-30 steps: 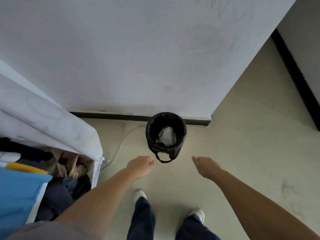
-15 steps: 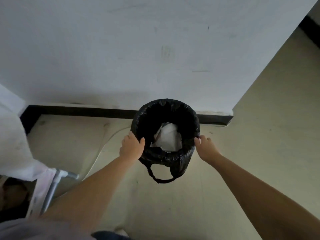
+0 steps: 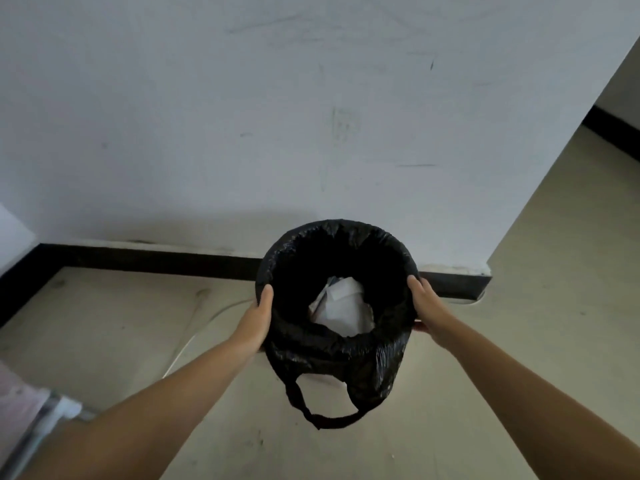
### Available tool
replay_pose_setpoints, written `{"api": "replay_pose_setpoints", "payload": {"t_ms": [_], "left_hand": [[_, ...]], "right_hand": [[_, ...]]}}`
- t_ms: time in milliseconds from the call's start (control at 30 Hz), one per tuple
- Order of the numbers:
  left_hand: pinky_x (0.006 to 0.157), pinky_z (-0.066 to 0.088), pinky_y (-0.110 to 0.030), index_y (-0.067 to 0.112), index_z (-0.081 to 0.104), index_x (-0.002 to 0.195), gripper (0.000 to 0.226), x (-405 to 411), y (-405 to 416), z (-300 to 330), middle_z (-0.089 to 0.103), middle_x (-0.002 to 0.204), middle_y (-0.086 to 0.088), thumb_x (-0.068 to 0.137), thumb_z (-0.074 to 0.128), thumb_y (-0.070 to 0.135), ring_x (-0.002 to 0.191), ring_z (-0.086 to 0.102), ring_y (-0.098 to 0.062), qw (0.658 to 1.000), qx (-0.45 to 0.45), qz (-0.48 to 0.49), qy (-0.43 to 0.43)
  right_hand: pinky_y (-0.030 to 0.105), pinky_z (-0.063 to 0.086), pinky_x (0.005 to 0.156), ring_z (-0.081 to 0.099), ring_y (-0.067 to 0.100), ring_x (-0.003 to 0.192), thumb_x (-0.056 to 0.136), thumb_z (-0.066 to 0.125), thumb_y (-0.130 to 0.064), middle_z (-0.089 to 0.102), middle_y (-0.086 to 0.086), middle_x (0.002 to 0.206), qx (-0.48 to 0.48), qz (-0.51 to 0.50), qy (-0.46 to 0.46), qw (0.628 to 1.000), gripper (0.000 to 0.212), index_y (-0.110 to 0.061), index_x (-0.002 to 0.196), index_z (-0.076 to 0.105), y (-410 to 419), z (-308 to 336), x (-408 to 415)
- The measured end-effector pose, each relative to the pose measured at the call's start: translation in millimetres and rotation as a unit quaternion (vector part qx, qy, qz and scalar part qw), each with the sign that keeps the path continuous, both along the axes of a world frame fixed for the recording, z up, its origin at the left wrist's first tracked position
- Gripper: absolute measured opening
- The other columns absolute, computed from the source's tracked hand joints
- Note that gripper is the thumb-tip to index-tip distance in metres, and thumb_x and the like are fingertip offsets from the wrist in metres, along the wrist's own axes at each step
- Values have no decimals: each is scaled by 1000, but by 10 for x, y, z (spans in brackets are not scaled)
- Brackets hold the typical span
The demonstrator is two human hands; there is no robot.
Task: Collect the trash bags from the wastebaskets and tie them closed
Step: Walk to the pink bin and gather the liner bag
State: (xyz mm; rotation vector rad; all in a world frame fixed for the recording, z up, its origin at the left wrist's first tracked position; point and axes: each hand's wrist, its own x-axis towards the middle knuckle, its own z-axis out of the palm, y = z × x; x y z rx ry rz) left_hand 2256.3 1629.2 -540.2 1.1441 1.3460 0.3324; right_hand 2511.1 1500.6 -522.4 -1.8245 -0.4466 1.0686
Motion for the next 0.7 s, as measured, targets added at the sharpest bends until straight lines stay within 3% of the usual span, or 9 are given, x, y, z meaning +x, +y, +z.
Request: {"api": "replay_pose_setpoints", "payload": {"t_ms": [133,233,400,567,633,700], "left_hand": [[103,44,-40,22,53,130,66,-70,-50,5,61,127,0,87,34,69,118,57,-20,993,-62,-39,-97],[103,45,-42,23,60,122,56,-205,-2,113,68,119,-2,86,45,63,113,61,-20,980,-136,-96,-105],[93,51,-41,20,62,118,54,-378,-41,259,69,118,-7,88,43,60,112,63,-29,967,-177,-183,-28],[65,58,-30,16,63,109,38,-329,52,534,75,88,-2,89,55,47,78,71,-20,973,-55,-196,105],[63,57,-28,13,65,106,27,-255,105,652,74,85,-4,90,59,34,73,70,-18,984,-48,-162,63],[56,58,-27,7,64,100,18,-173,143,794,73,79,-10,91,57,21,63,70,-18,992,-77,-76,-58]], "right_hand": [[36,53,74,63,21,89,95,44,-45,67,6,101,35,3,141,989,37,-16,111,60,-114,-71,163],[27,55,63,65,15,77,91,54,-40,72,2,83,15,23,167,986,32,-12,100,67,-196,-68,240],[24,57,63,66,19,89,87,63,-36,69,9,108,-10,0,142,990,39,-5,110,64,-226,-11,245],[17,51,44,61,16,72,92,56,-14,65,8,84,7,22,32,999,16,-4,103,62,-183,246,232],[19,48,41,58,18,67,92,53,-8,59,9,79,20,16,-10,1000,7,-6,94,59,-149,354,188],[23,48,42,56,19,66,91,51,-7,56,10,80,49,-7,-41,998,5,-9,88,54,-111,436,135]]}}
